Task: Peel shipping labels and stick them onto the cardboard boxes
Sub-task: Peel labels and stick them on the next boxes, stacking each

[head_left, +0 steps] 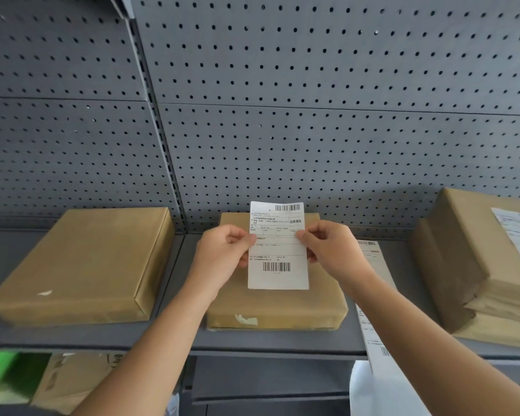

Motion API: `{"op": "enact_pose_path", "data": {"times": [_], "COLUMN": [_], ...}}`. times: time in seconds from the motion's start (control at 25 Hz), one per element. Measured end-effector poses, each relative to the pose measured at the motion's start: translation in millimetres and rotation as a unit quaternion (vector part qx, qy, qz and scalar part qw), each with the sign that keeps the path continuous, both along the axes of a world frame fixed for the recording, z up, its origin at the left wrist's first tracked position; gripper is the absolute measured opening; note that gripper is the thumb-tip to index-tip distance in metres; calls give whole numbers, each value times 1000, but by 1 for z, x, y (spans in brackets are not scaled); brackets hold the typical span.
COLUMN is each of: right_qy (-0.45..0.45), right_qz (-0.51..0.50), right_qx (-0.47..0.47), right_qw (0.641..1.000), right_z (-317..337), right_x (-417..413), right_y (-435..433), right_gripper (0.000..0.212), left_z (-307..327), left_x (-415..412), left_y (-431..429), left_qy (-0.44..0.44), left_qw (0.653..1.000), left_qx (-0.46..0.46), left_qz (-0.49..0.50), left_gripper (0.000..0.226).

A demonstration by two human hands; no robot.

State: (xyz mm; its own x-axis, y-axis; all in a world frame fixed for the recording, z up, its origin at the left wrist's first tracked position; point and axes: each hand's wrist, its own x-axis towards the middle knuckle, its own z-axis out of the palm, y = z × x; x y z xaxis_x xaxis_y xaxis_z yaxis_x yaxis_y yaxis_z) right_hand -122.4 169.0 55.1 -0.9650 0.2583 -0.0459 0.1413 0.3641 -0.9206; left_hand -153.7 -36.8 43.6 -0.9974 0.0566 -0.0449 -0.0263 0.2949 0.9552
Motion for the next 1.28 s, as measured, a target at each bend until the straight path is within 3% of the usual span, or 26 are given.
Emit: {"op": "enact_pose_path", "data": {"times": [0.48, 1.08, 1.28], "right_qy": [-27, -18, -23], "right_qz": [-5, 7, 15], "right_qx": [150, 257, 274], "right_qw": [988, 966, 961], "right_z": [-37, -51, -52], "right_x": [-31, -39, -36], "right_y": [-4, -11, -4], "right_gripper": [10, 7, 18], "left_z": [-30, -31, -31], "left_x": [-23, -29, -19], "left_y": [10, 13, 12], "left_qy": [54, 45, 118], "left_qw": [971, 945, 932], "left_qx": [-234, -324, -341], "left_qz": [3, -2, -13], "left_gripper": [11, 20, 19]}}
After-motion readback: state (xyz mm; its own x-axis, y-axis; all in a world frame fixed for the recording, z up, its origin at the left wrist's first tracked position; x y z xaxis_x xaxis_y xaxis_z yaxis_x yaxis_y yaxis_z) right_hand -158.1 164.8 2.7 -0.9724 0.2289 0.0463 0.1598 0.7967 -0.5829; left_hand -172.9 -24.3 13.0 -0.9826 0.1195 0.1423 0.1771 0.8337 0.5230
